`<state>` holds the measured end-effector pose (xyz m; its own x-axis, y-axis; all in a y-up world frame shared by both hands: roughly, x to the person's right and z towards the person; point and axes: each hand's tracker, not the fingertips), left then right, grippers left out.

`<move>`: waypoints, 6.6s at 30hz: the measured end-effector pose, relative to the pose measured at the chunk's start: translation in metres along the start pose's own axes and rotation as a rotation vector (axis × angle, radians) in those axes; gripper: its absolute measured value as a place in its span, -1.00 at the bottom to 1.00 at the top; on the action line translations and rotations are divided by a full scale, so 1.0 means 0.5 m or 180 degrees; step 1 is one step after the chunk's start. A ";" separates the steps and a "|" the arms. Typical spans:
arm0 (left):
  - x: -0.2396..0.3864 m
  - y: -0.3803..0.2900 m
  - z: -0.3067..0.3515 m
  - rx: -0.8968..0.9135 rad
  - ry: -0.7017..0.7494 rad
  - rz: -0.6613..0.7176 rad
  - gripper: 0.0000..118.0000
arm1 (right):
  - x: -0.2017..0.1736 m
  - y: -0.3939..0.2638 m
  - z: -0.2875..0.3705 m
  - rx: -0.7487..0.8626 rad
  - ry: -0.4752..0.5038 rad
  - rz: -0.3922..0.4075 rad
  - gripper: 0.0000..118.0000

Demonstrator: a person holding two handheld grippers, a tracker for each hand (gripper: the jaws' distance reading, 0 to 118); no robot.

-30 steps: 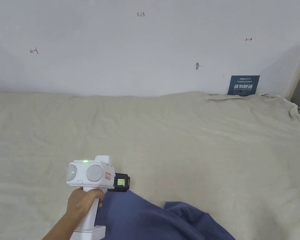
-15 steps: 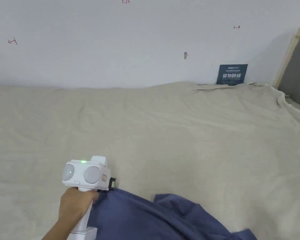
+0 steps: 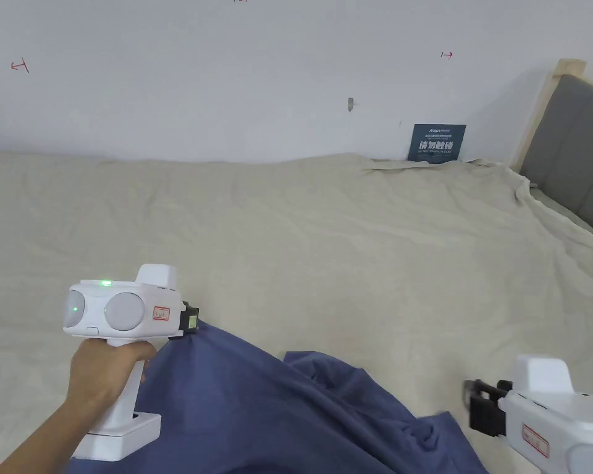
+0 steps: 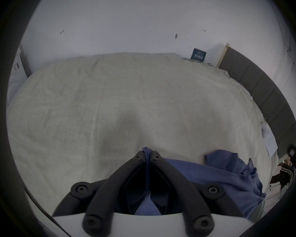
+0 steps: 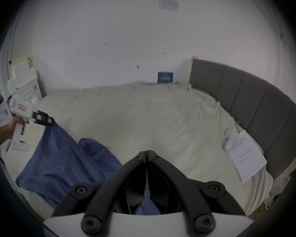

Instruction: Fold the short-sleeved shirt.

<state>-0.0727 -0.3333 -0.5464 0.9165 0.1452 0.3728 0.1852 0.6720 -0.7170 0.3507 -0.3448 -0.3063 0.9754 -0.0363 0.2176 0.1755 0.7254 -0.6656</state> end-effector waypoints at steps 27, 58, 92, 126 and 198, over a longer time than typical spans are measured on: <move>-0.034 -0.059 0.064 0.0066 0.0011 0.0183 -0.98 | -0.030 -0.074 -0.126 -0.0464 0.0029 0.0104 -0.93; -0.109 0.124 0.542 0.1685 0.0422 0.0428 -0.98 | -0.173 0.375 0.317 0.1768 0.0634 0.0279 -0.93; -0.128 0.380 0.521 0.1964 0.0996 -0.0159 -0.98 | -0.230 0.628 0.237 0.2215 0.0505 0.0689 -0.93; -0.184 -0.538 0.385 0.0245 0.0686 0.0695 -0.98 | -0.156 -0.277 0.238 0.0360 0.0965 -0.0101 -0.93; -0.005 -0.479 0.525 0.1103 0.0747 0.0279 -1.00 | -0.220 -0.170 0.400 0.1680 0.0224 0.0085 -1.00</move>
<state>-0.2125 -0.3040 -0.2209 0.9867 0.0703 0.1463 0.0095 0.8747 -0.4846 0.2018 -0.2652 -0.1307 0.9883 -0.0460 0.1451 0.0771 0.9732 -0.2166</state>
